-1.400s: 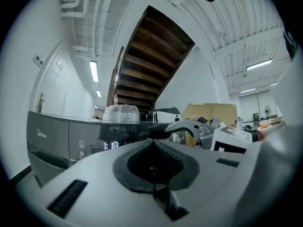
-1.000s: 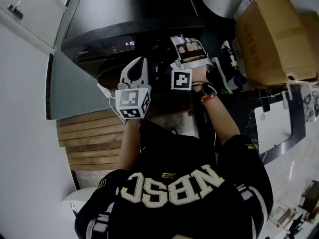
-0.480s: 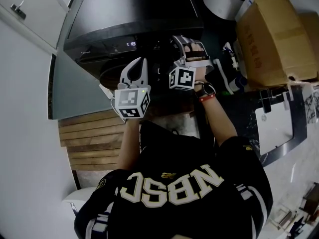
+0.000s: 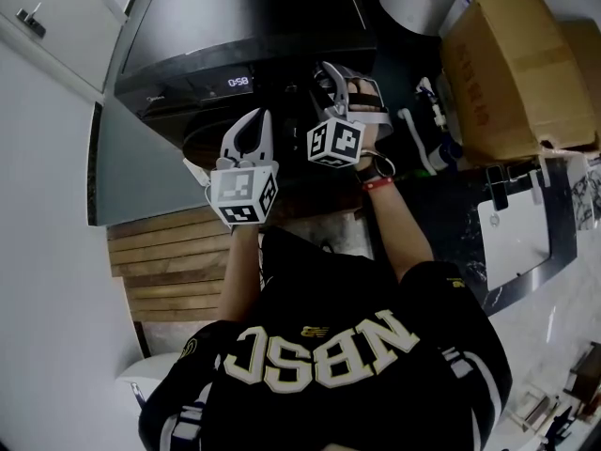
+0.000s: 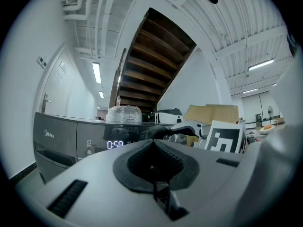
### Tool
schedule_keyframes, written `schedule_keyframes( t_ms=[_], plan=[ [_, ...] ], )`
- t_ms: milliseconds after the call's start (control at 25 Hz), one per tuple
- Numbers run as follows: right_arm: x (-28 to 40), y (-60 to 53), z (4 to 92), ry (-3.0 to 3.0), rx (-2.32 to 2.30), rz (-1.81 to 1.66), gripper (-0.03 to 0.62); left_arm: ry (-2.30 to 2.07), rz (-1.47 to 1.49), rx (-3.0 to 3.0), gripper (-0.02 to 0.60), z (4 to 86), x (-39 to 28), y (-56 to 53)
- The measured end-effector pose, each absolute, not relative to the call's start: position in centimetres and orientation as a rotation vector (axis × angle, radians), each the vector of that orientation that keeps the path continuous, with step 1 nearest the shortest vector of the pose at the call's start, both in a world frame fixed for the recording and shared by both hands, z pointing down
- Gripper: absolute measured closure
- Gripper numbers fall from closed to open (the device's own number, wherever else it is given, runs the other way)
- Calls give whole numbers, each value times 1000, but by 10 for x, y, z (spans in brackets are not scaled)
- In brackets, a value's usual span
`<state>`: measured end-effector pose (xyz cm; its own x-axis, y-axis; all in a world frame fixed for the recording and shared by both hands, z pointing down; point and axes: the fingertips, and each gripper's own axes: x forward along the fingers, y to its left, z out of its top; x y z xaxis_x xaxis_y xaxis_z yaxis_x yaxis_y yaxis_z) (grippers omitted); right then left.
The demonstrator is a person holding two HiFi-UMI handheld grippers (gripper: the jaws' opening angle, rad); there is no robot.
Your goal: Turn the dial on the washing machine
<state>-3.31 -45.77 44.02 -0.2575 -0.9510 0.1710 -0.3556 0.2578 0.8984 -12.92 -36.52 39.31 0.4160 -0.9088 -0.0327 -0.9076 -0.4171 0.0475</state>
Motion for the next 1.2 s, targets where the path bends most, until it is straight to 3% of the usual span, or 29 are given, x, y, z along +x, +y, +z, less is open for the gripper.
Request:
schedule_keyframes(
  t_ms=[840,1200],
  plan=[
    [-23,-459,425,-2123,1552,-580,329,-1717,-98,2594,566,395,-139,-359],
    [-23,-460,425,-2117,1554,-585,327,-1715,-102,2600,566,394,-137,-360]
  ],
)
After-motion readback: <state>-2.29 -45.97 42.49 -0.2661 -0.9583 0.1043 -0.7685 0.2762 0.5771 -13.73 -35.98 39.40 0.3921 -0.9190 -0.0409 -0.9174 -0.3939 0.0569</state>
